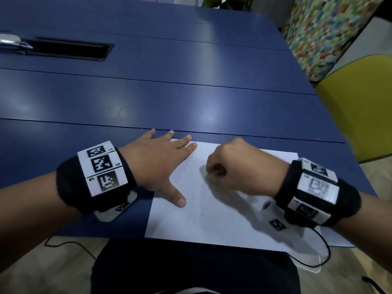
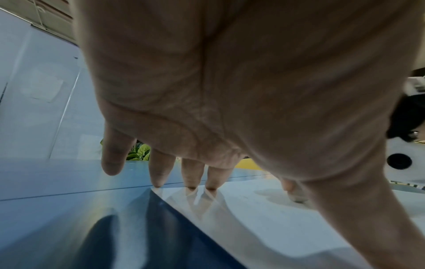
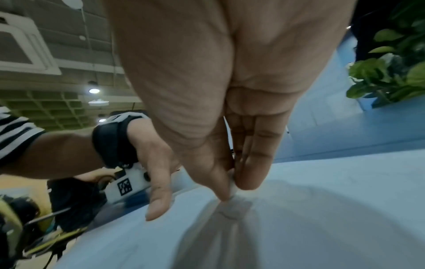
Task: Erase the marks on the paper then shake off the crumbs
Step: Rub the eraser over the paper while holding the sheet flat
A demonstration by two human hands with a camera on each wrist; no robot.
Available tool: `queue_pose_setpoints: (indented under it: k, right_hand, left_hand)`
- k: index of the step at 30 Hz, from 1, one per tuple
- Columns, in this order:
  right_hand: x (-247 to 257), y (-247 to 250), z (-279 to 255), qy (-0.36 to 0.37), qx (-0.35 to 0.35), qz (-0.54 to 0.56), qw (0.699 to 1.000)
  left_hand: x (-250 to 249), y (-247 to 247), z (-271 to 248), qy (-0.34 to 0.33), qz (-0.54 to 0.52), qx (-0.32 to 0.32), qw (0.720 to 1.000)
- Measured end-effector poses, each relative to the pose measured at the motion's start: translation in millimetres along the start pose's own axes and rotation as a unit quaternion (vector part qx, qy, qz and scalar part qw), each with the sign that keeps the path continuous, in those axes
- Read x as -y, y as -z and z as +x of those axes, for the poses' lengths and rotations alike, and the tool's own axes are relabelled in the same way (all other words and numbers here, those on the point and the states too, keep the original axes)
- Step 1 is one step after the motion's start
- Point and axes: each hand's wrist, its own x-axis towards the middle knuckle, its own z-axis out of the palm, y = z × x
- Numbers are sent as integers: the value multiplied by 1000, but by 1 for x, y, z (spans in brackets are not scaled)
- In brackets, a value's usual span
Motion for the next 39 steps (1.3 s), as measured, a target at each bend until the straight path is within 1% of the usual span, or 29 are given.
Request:
queue_pose_setpoints:
  k: [2, 3, 6, 7, 10, 12, 15, 16, 18, 19, 21, 22, 24, 26, 27, 30, 31, 34, 35, 37, 39]
  right_hand:
    - [9, -2, -3, 16, 38, -8, 999]
    - [6, 0, 0, 7, 32, -11, 999]
    - [-15, 5, 9, -38, -21, -7, 999]
    - [-14, 5, 9, -42, -26, -10, 999]
    - [7, -5, 6, -19, 4, -18, 1000]
    - [8, -4, 5, -15, 10, -10, 1000]
    - [-15, 5, 11, -62, -29, 0, 998]
    - [-16, 5, 11, -65, -40, 2, 997]
    - [-4, 1, 10, -35, -31, -9, 999]
    - [6, -2, 8, -10, -12, -17, 1000]
    - [14, -3, 5, 9, 18, -15, 1000]
    - [9, 0, 6, 3, 10, -13, 1000]
    - [-8, 6, 11, -29, -28, -3, 999]
    - [-11, 6, 11, -41, -45, -3, 998]
    - [-5, 4, 10, -32, -39, -11, 999]
    - [16, -3, 2, 12, 18, -3, 1000]
    - [14, -2, 3, 9, 20, -5, 1000]
    - [-8, 6, 10, -45, -23, 5, 999]
    - [-10, 6, 11, -52, -34, 9, 998]
    - [0, 1, 10, -30, -36, 1, 999]
    - [14, -5, 5, 2, -2, 2, 1000]
  left_hand:
    - [1, -2, 1, -2, -2, 1, 1000]
    - [2, -2, 2, -2, -5, 3, 1000]
    - [3, -2, 1, 1, -11, 10, 1000]
    - [3, -2, 1, 2, -10, 10, 1000]
    - [3, -3, 3, 0, -1, 9, 1000]
    - [2, -3, 3, 1, 3, 10, 1000]
    - [3, -3, 1, 4, -3, 10, 1000]
    - [3, -3, 1, 4, -6, 9, 1000]
    - [3, -4, 2, 3, -7, 7, 1000]
    - [3, -4, 3, 2, -5, 6, 1000]
    - [3, -5, 3, 2, -6, 6, 1000]
    - [3, -4, 3, 3, -10, 9, 1000]
    - [3, -2, 2, 5, -17, 15, 1000]
    - [3, -2, 1, 5, -23, 18, 1000]
    - [3, -3, 2, 5, -23, 17, 1000]
    - [2, -4, 3, 3, -15, 13, 1000]
    - [2, -4, 2, 4, -15, 15, 1000]
    - [1, -2, 0, 7, -27, 20, 999]
    - [1, -2, 0, 7, -29, 19, 999]
    - [2, -3, 1, 5, -28, 15, 999]
    - [2, -4, 2, 3, -23, 13, 1000]
